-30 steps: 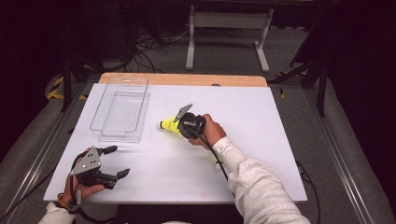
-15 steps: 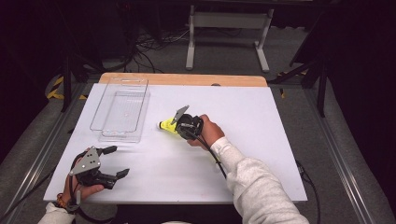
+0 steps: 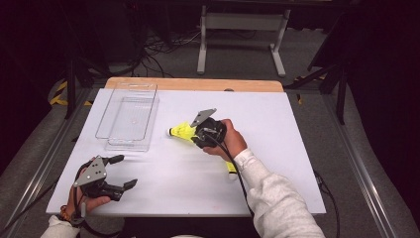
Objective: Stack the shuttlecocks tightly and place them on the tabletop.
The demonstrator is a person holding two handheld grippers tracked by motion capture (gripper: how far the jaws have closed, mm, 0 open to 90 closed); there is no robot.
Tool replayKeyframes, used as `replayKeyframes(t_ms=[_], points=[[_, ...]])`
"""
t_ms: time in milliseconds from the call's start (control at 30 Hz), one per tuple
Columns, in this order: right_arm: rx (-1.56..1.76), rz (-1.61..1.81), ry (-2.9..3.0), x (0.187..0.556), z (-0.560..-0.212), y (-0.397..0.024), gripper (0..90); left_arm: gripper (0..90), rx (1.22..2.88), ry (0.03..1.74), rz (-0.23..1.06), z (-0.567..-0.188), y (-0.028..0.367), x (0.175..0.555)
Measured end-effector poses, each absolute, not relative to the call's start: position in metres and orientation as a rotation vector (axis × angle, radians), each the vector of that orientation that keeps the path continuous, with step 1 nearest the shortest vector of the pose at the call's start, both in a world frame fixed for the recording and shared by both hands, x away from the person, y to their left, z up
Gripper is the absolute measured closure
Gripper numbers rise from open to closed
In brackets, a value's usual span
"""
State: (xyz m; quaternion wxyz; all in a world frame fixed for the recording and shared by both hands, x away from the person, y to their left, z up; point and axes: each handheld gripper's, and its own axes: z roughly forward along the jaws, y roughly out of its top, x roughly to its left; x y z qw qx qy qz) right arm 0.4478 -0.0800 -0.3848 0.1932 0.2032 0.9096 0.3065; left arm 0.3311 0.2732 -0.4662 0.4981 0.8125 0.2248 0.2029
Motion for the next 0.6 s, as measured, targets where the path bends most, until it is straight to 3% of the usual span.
replayKeyframes(t_ms=[300, 600], points=[[0.610, 0.918, 2.518, 0.432, -0.375, -0.106, 55.2, 8.8, 1.968, 0.547, 0.493, -0.467, 0.272, 0.331], [0.648, 0.943, 2.476, 0.417, -0.374, -0.138, 41.7, 8.7, 1.966, 0.553, 0.504, -0.466, 0.271, 0.331]])
